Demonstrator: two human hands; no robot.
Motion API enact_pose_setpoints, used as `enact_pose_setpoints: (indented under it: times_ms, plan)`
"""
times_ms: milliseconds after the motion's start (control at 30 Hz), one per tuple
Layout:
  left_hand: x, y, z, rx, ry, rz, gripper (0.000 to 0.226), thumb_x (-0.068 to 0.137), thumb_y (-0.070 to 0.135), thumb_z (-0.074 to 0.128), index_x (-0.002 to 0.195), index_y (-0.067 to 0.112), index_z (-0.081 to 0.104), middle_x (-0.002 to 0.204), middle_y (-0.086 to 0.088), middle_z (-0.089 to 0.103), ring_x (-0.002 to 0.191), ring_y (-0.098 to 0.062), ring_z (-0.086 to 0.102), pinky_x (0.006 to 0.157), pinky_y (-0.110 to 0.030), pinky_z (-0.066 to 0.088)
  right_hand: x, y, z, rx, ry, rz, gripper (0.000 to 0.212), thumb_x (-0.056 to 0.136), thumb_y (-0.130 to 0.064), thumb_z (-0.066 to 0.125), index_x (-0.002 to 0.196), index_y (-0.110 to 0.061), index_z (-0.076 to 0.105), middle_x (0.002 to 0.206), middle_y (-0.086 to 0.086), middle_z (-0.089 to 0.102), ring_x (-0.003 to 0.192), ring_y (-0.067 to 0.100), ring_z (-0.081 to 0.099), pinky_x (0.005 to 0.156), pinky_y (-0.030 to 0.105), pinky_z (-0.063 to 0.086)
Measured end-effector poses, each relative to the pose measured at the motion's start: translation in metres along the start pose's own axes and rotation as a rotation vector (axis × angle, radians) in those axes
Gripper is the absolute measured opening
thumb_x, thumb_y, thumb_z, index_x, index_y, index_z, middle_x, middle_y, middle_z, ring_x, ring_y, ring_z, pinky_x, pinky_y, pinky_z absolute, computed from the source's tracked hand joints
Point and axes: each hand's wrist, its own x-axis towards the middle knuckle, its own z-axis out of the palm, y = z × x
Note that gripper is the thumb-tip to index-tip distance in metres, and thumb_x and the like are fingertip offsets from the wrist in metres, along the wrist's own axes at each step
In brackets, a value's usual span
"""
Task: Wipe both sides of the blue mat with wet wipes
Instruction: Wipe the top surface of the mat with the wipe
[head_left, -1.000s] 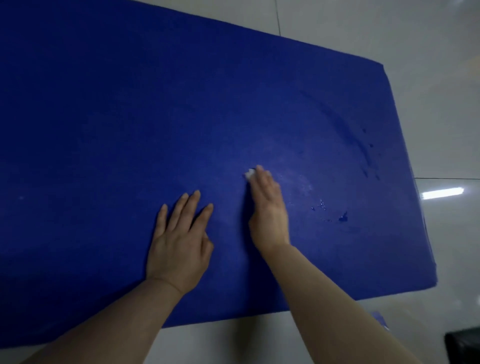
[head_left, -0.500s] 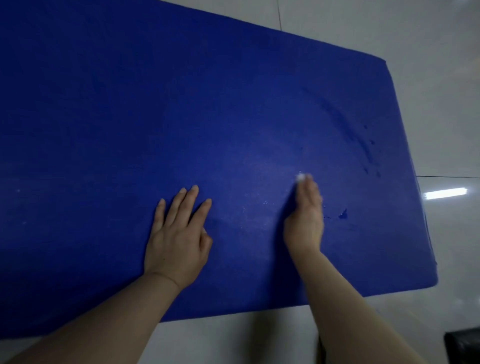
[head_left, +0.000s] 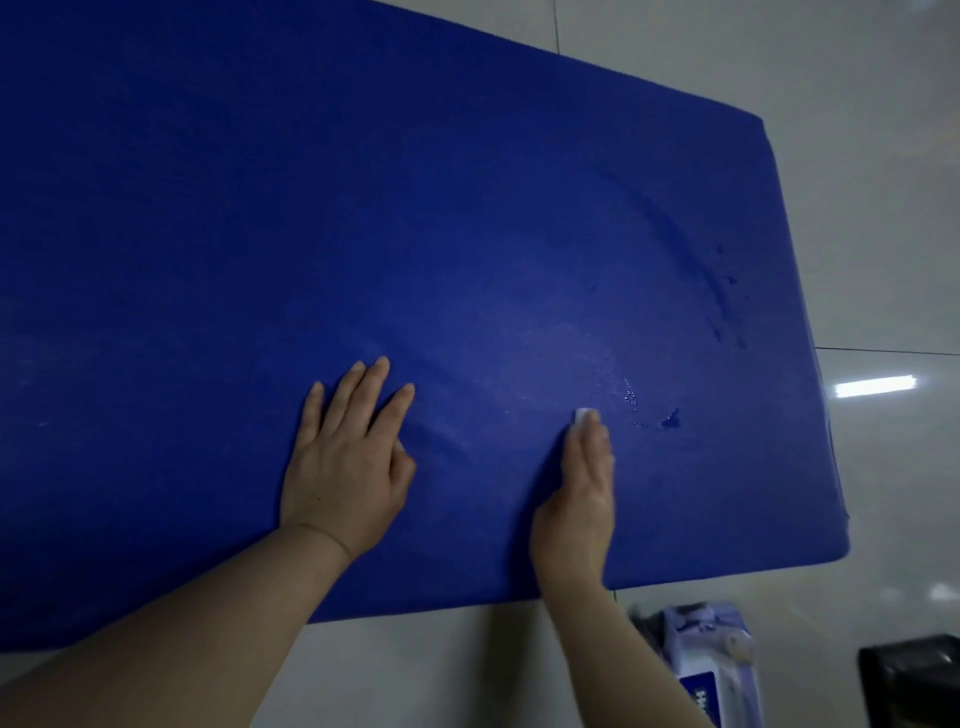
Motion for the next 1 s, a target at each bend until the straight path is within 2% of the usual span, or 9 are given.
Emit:
enact_pose_setpoints:
  times_ms: [167, 233, 367, 500, 633, 767, 900, 933, 1000]
  plan:
    - [0.0, -0.001, -0.002, -0.014, 0.001, 0.013, 0.055, 0.087, 0.029, 0.031, 0.134, 0.012, 0.055, 0.149, -0.013, 0.04, 0.139, -0.026, 0.029, 0.114, -0.044, 0.011, -0.043, -0.046, 0.019, 0.087, -0.247, -0.475, 0.062, 0.077, 0.009, 0.03, 0.138, -0.002, 0.04, 0.146, 0.011, 0.04, 0.138, 0.02, 0.029, 0.117, 0.031, 0.015]
    - [0.0, -0.001, -0.002, -0.028, 0.003, 0.011, 0.055, 0.087, 0.028, 0.031, 0.134, 0.012, 0.055, 0.149, -0.012, 0.04, 0.139, -0.026, 0.03, 0.115, -0.043, 0.01, -0.023, -0.021, 0.008, 0.04, -0.204, -0.42, 0.072, 0.069, 0.011, 0.027, 0.139, -0.004, 0.041, 0.146, 0.009, 0.039, 0.137, 0.021, 0.03, 0.117, 0.03, 0.015]
    - [0.0, 0.0, 0.0, -0.027, 0.004, -0.003, 0.056, 0.087, 0.028, 0.03, 0.134, 0.012, 0.054, 0.149, -0.013, 0.04, 0.139, -0.027, 0.032, 0.115, -0.043, 0.009, 0.013, 0.031, -0.016, -0.018, -0.037, 0.036, 0.085, 0.07, 0.028, 0.036, 0.145, -0.01, 0.033, 0.15, -0.011, 0.018, 0.143, 0.018, 0.02, 0.117, 0.019, 0.004]
    - [0.001, 0.001, -0.001, -0.029, -0.02, -0.011, 0.057, 0.086, 0.028, 0.029, 0.134, 0.011, 0.054, 0.149, -0.014, 0.041, 0.138, -0.026, 0.029, 0.114, -0.045, 0.01, 0.012, 0.029, -0.012, -0.038, -0.119, 0.029, 0.079, 0.07, 0.028, 0.041, 0.142, -0.004, 0.037, 0.151, -0.005, 0.021, 0.141, 0.009, 0.014, 0.115, 0.014, -0.001]
    - [0.001, 0.002, -0.005, -0.032, -0.044, -0.016, 0.056, 0.087, 0.027, 0.03, 0.135, 0.01, 0.054, 0.149, -0.014, 0.04, 0.138, -0.029, 0.031, 0.114, -0.046, 0.011, 0.022, 0.031, -0.033, -0.123, -0.334, -0.066, 0.074, 0.081, 0.019, 0.035, 0.149, -0.006, 0.016, 0.152, -0.009, -0.003, 0.144, 0.012, 0.0, 0.113, 0.014, -0.009]
    - [0.0, 0.001, -0.017, -0.017, -0.071, -0.001, 0.046, 0.093, 0.017, 0.049, 0.139, 0.011, 0.049, 0.153, -0.013, 0.033, 0.141, -0.03, 0.03, 0.115, -0.049, 0.016, 0.034, 0.017, -0.046, -0.019, -0.546, 0.002, 0.074, 0.084, 0.013, 0.037, 0.15, -0.005, 0.007, 0.158, -0.002, -0.009, 0.146, 0.017, -0.008, 0.117, 0.023, -0.001]
    - [0.004, 0.007, -0.029, -0.02, -0.136, -0.017, 0.054, 0.1, 0.025, 0.039, 0.152, 0.019, 0.026, 0.162, -0.004, 0.008, 0.149, -0.02, 0.005, 0.119, -0.039, 0.0, 0.027, 0.03, -0.045, 0.098, -0.443, -0.048, 0.066, 0.086, 0.012, 0.04, 0.147, -0.005, 0.024, 0.158, -0.003, 0.007, 0.146, 0.016, 0.005, 0.114, 0.014, 0.006]
    - [0.005, 0.009, -0.031, -0.029, -0.119, -0.035, 0.052, 0.1, 0.025, 0.038, 0.151, 0.018, 0.028, 0.162, -0.005, 0.009, 0.149, -0.02, 0.006, 0.119, -0.038, 0.0, 0.022, 0.035, -0.043, 0.125, -0.377, -0.086, 0.062, 0.087, 0.011, 0.041, 0.146, -0.006, 0.03, 0.156, -0.006, 0.013, 0.145, 0.015, 0.012, 0.112, 0.011, 0.009]
    - [0.008, 0.013, -0.033, -0.042, -0.05, -0.058, 0.047, 0.098, 0.021, 0.045, 0.144, 0.013, 0.043, 0.159, -0.01, 0.02, 0.147, -0.024, 0.015, 0.119, -0.039, 0.005, 0.018, 0.044, -0.037, 0.139, -0.252, -0.124, 0.062, 0.086, 0.014, 0.042, 0.143, -0.008, 0.038, 0.152, -0.009, 0.021, 0.142, 0.013, 0.023, 0.113, 0.02, 0.023]
